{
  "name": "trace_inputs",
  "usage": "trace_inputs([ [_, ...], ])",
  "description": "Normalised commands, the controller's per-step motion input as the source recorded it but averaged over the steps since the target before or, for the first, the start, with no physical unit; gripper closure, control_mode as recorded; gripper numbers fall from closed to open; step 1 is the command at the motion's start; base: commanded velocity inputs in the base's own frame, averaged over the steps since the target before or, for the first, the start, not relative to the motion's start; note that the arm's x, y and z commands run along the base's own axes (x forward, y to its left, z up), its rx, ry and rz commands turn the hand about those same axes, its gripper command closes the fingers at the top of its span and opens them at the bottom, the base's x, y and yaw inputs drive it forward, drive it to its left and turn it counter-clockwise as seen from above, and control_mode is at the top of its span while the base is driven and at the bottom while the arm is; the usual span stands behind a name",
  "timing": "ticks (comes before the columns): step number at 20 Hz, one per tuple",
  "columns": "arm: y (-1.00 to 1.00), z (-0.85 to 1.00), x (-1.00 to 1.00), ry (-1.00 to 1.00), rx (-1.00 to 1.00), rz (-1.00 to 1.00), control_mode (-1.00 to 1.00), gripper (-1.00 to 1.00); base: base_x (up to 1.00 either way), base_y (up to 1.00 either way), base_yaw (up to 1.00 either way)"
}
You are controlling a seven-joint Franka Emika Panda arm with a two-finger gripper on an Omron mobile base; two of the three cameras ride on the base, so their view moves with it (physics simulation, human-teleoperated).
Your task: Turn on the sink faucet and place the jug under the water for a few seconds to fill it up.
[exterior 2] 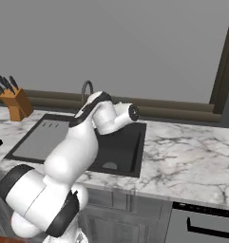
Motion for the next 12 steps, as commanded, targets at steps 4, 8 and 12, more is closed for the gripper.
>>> trace_inputs([
  [4,0.20,-0.25,0.67,-0.18,0.00,0.35,-1.00,-1.00,0.00,0.00,0.00],
  [8,0.00,-0.14,0.16,-0.04,0.00,0.17,-1.00,-1.00,0.00,0.00,0.00],
  [12,0.16,-0.10,0.46,0.01,0.00,0.01,-1.00,-1.00,0.00,0.00,0.00],
])
